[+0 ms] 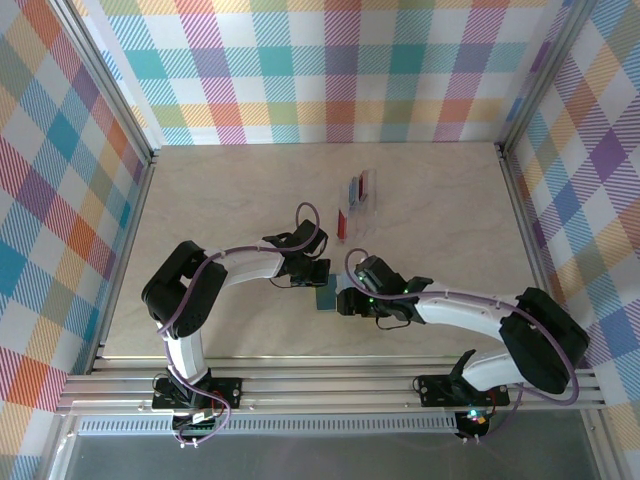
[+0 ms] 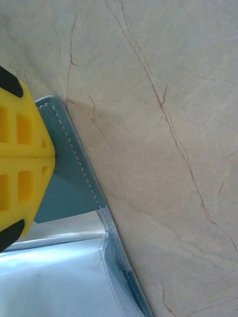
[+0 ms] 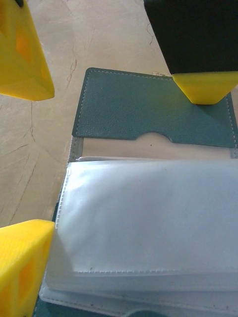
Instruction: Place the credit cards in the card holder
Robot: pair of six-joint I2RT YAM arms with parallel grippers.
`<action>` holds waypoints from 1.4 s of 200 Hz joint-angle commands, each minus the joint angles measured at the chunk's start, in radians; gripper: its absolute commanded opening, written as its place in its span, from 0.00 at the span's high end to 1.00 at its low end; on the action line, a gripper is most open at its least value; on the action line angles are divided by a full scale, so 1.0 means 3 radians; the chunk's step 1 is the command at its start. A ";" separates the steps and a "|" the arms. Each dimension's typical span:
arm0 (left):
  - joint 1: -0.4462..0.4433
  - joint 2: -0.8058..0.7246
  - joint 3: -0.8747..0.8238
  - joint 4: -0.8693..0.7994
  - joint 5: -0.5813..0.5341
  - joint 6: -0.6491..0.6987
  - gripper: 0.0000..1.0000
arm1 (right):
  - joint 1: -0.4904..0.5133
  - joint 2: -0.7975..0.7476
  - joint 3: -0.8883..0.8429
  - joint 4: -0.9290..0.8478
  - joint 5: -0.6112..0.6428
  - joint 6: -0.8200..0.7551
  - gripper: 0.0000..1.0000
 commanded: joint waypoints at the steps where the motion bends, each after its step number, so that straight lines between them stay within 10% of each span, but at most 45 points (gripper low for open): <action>1: -0.0018 0.0381 -0.0157 -0.0239 -0.0065 0.0016 1.00 | 0.0004 0.0048 0.0142 -0.0139 0.0103 -0.0097 0.36; 280: -0.0017 0.0379 -0.0147 -0.0255 -0.0075 0.0034 1.00 | -0.0108 0.0864 0.0869 -0.0624 0.0782 -0.0676 0.28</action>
